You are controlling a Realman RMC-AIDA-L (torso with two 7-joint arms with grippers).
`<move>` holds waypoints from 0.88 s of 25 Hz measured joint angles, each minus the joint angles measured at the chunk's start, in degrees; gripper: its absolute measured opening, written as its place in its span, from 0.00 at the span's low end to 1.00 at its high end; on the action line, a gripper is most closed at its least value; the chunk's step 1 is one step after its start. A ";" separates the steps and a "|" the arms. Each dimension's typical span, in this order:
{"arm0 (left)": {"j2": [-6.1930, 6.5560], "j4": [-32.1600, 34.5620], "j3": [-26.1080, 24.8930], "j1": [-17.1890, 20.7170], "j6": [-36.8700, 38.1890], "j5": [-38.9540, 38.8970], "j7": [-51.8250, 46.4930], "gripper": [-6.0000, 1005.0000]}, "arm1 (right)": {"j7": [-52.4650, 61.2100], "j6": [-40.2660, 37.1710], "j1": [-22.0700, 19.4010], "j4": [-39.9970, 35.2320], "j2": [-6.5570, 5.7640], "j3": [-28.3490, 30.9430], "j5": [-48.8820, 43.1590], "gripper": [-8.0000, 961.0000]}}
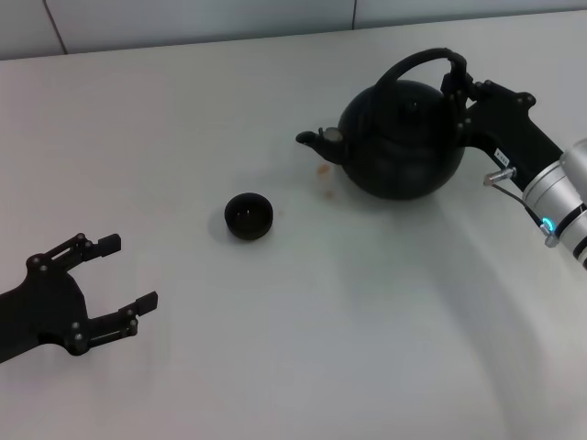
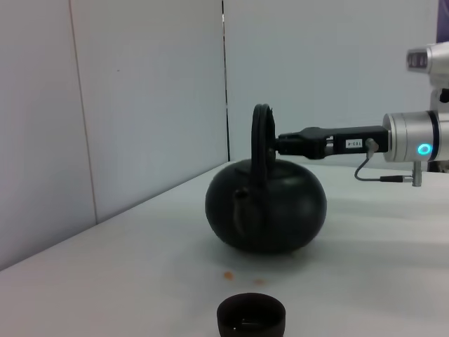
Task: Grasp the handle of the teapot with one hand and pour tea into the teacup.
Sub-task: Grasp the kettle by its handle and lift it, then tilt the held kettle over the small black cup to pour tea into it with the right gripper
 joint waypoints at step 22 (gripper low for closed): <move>-0.41 -0.01 -0.10 0.24 -0.17 -0.84 -0.02 0.85 | 6.05 0.38 2.39 -4.46 -0.16 -0.32 -9.56 0.10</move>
